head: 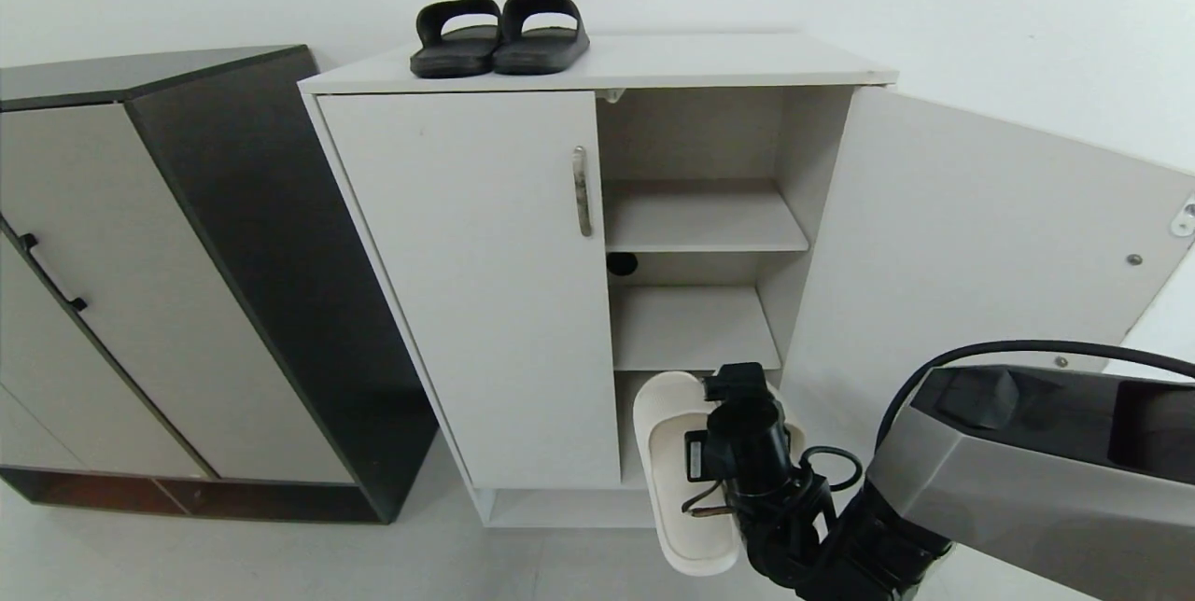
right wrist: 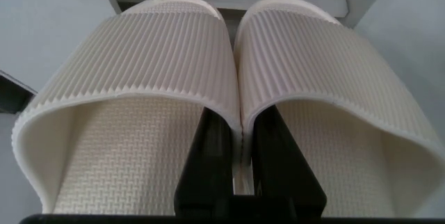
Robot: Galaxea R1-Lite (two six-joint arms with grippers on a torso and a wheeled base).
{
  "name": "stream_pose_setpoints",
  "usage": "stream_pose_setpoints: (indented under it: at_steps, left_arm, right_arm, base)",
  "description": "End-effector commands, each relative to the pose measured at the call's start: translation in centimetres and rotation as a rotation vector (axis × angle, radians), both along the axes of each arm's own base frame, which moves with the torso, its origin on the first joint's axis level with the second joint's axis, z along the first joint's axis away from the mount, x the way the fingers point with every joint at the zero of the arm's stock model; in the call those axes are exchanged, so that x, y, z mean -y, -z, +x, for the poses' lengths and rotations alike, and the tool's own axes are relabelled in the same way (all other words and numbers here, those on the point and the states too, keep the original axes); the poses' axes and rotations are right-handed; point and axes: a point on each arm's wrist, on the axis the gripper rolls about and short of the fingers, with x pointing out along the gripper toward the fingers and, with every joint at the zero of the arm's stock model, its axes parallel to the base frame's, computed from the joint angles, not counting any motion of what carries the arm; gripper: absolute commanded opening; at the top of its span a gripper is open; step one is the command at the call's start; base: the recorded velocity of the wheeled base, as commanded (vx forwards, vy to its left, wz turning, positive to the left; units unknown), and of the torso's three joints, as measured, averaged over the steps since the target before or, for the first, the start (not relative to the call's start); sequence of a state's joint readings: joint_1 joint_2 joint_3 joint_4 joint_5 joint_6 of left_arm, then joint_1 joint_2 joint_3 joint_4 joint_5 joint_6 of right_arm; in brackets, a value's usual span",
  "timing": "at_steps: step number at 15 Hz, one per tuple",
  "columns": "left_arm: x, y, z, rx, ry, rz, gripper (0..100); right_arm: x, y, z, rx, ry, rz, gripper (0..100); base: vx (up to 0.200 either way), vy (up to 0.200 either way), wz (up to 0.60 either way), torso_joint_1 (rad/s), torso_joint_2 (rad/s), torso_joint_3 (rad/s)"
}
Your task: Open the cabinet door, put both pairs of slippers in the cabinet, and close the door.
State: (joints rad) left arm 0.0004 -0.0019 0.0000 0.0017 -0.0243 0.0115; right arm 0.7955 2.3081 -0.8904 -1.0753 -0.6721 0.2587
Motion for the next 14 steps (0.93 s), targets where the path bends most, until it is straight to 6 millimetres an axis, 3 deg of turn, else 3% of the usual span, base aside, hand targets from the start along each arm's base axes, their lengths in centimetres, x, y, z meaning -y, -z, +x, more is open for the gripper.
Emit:
stream_pose_setpoints:
  at_steps: [1, 6, 14]
  left_arm:
    - [0.0, 0.0, 0.0, -0.002, -0.001, 0.001, 0]
    - [0.0, 0.0, 0.0, -0.002, -0.001, 0.002, 0]
    - [0.0, 0.0, 0.0, 0.0, -0.001, 0.001, 0]
  right_arm:
    - [-0.2, 0.4, 0.2, 0.006, -0.004, -0.008, 0]
    - [-0.9, -1.0, 2.0, 0.065, -0.002, -0.007, 0]
    - [-0.9, 2.0, 3.7, 0.248, -0.001, -0.05, 0]
  base:
    - [0.0, 0.0, 0.0, 0.007, 0.0, -0.203]
    - [0.0, 0.0, 0.0, 0.005, 0.0, -0.157]
    - [0.0, 0.0, 0.0, 0.0, 0.0, 0.0]
